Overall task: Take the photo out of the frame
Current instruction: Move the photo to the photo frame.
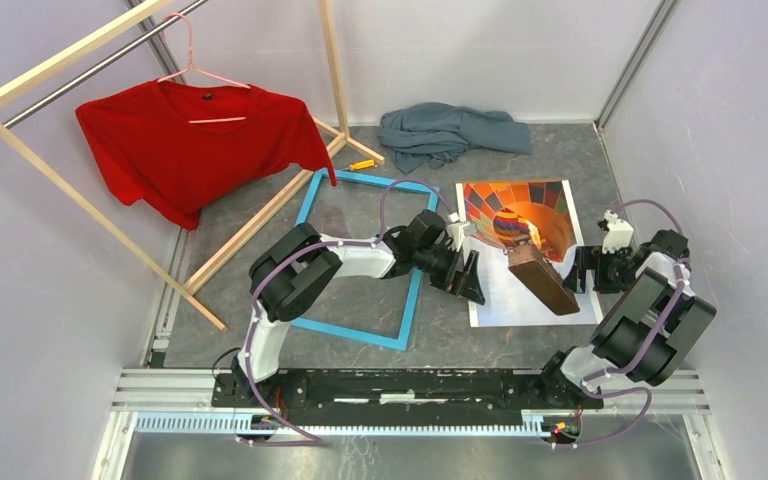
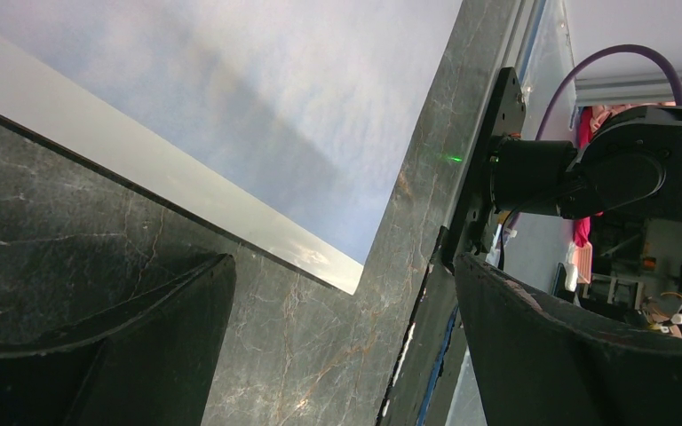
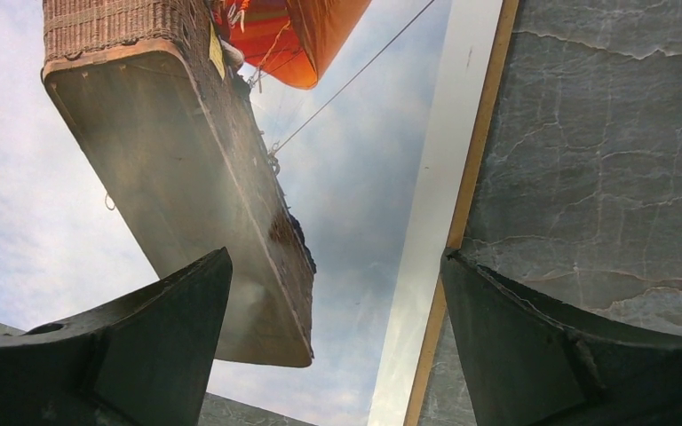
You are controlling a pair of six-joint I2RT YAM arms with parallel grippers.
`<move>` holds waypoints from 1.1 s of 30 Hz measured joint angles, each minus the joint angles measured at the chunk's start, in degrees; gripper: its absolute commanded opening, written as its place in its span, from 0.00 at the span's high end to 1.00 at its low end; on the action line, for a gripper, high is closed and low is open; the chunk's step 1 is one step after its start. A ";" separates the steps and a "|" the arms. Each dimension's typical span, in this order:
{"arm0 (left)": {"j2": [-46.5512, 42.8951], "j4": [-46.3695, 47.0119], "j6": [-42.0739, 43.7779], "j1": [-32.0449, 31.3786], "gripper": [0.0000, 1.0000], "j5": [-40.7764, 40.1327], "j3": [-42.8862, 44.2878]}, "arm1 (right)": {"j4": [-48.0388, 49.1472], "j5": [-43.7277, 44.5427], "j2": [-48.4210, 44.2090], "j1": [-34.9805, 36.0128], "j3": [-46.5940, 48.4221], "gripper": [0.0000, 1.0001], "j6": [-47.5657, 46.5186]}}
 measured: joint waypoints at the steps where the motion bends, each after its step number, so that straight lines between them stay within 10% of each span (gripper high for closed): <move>1: -0.02 0.00 0.02 0.02 0.00 0.00 0.00 | -0.07 -0.20 0.07 -0.02 0.04 0.06 -0.11; 33: -3.06 0.79 -1.55 1.60 0.00 -3.96 -3.98 | -2.73 -5.66 1.44 -0.13 0.76 0.07 -1.92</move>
